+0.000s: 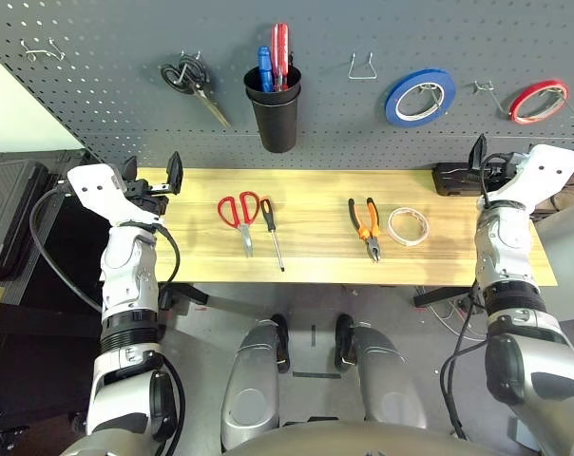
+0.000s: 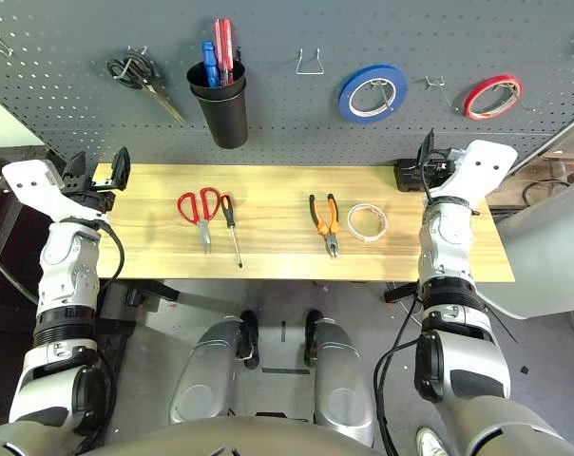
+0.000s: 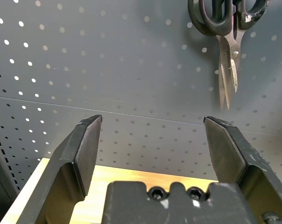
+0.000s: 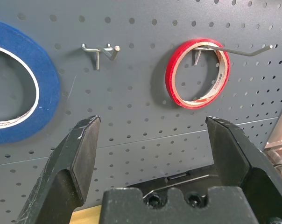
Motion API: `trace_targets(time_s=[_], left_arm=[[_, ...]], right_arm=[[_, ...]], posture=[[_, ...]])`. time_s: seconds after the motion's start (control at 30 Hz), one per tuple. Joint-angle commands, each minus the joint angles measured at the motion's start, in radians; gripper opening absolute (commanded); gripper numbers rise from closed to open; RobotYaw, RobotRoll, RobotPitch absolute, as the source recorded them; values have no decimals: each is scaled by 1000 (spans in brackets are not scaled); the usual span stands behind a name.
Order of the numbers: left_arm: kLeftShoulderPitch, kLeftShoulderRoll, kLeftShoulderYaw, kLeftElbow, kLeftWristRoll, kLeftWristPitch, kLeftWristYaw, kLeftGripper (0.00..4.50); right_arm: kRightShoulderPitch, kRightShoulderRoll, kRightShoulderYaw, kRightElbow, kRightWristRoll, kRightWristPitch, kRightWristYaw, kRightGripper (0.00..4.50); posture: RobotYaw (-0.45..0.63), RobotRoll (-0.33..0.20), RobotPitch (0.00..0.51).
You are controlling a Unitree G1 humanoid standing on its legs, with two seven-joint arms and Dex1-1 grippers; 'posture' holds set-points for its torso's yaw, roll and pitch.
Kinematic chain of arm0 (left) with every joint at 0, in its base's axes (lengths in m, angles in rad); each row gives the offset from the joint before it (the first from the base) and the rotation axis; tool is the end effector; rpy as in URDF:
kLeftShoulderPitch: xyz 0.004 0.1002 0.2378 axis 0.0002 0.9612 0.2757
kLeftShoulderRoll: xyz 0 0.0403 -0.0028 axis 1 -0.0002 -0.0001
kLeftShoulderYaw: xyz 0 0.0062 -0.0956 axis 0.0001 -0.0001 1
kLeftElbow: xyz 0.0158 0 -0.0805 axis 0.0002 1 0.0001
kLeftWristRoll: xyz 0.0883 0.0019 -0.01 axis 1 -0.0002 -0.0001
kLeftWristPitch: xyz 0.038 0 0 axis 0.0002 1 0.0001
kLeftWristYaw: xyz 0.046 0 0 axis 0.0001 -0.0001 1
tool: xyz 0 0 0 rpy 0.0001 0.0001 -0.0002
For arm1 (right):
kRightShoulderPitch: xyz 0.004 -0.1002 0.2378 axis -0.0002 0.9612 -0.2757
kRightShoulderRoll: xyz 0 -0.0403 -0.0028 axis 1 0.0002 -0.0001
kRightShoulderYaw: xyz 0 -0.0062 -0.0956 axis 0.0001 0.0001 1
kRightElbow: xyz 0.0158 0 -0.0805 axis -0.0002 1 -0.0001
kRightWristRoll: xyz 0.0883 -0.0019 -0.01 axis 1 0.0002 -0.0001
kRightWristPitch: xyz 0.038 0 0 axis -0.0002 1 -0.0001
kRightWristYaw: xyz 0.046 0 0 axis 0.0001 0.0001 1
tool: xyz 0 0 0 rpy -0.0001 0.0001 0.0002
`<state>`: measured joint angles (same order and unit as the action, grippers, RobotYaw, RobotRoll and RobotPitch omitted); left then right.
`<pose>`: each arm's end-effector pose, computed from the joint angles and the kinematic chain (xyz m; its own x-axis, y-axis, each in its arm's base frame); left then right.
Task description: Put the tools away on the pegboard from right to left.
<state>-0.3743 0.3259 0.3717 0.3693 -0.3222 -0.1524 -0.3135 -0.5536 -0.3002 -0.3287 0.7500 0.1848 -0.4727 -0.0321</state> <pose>0.2461 0.2663 0.1034 0.9593 0.0499 0.2779 -0.0318 0.9971 -0.0691 0.2745 -0.2481 0.0935 0.8794 -0.3449 0.3282 0.3381 0.9378 0.0794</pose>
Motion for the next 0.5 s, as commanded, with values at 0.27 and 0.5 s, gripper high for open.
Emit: trace_targets(time_s=[0.27, 0.5], left_arm=[[24, -3, -10, -9, -2, 5, -10, 4464], [100, 42, -63, -150, -85, 132, -192, 4464]], right_arm=[[14, 2, -14, -27, 16, 28, 5, 4500], [14, -36, -3, -55, 21, 253, 40, 4500]], posture=[[115, 0, 210], [114, 0, 214]])
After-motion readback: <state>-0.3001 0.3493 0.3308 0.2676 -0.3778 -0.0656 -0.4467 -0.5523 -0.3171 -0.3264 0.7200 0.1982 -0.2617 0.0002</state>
